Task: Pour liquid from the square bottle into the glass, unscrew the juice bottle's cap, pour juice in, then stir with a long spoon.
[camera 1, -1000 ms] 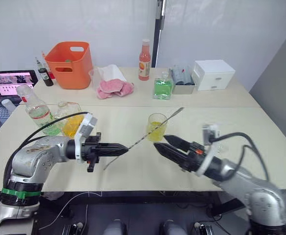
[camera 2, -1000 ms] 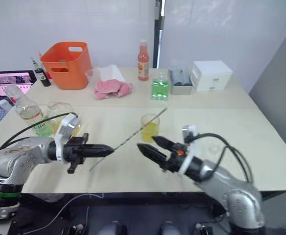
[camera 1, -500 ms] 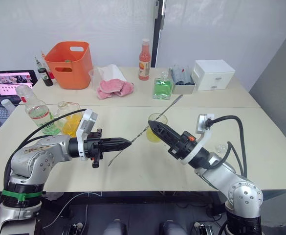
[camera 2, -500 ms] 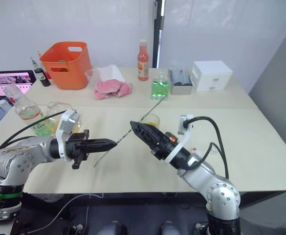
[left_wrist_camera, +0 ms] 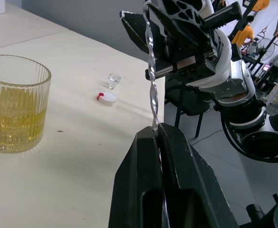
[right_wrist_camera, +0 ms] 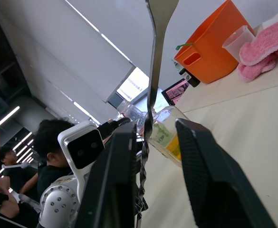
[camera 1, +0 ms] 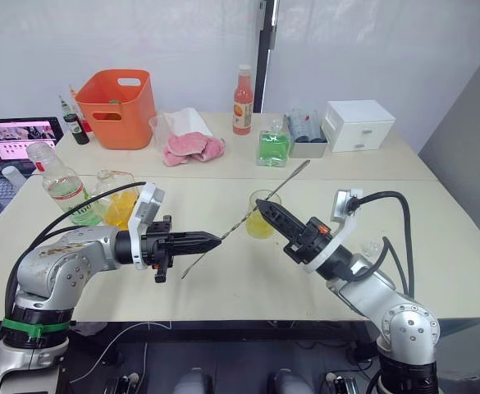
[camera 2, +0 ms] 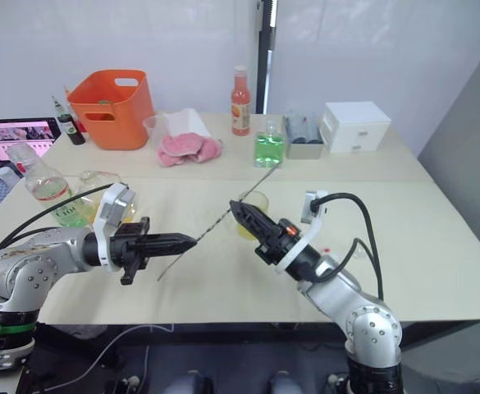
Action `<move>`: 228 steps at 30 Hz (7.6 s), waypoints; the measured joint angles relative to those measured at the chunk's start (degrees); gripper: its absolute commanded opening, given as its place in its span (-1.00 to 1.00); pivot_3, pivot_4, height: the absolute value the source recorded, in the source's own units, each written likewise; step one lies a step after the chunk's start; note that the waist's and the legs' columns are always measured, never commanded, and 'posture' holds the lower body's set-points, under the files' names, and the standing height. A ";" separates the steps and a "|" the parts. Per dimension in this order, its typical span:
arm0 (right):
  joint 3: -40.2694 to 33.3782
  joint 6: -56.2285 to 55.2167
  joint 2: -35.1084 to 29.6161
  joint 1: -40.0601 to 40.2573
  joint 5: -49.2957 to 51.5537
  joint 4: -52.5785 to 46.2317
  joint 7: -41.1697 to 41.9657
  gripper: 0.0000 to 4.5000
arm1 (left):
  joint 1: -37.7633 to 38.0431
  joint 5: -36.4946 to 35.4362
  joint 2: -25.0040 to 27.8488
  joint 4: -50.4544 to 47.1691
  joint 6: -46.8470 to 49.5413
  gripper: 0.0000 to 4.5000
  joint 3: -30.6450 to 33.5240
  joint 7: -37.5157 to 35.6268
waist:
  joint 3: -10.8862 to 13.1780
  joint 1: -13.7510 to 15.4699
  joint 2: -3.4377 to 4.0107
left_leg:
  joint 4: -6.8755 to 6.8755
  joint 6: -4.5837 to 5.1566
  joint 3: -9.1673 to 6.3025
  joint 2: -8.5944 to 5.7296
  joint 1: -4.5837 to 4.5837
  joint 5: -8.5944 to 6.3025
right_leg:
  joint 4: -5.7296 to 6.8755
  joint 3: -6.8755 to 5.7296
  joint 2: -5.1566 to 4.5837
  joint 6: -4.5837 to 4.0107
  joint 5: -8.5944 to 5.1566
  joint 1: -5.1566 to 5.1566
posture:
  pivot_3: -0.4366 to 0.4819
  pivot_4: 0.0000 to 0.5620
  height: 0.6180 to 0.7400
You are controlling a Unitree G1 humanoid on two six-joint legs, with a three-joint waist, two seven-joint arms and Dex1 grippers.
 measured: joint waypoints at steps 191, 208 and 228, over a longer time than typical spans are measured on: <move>4.52 8.48 -19.09 -38.08 -51.87 25.56 37.74 -1.00 | 6.41 12.16 -0.67 1.00 -19.20 0.98 -0.07 6.54 | 0.21 -0.05 0.29 | -0.09 0.00 0.42 -0.01 -0.13 0.00 | -0.07 -0.06 -0.11 0.00 0.01 -0.16 | -0.05 -0.47 0.59; 3.03 0.05 -14.58 -39.99 -55.94 34.49 32.81 -1.00 | 6.39 12.15 -0.64 0.98 -19.13 0.98 0.06 6.60 | 0.22 0.06 0.30 | -0.09 0.00 0.43 -0.04 -0.15 0.00 | -0.08 -0.07 -0.14 0.01 0.02 -0.16 | -0.05 -0.47 0.59; -2.55 8.11 -16.25 -38.16 -47.69 26.48 31.66 -1.00 | 6.35 12.17 -0.70 0.98 -19.13 0.98 0.06 6.62 | 0.22 0.04 0.30 | -0.09 0.00 0.43 -0.04 -0.14 0.00 | -0.08 -0.06 -0.14 0.01 0.02 -0.15 | -0.05 -0.47 0.59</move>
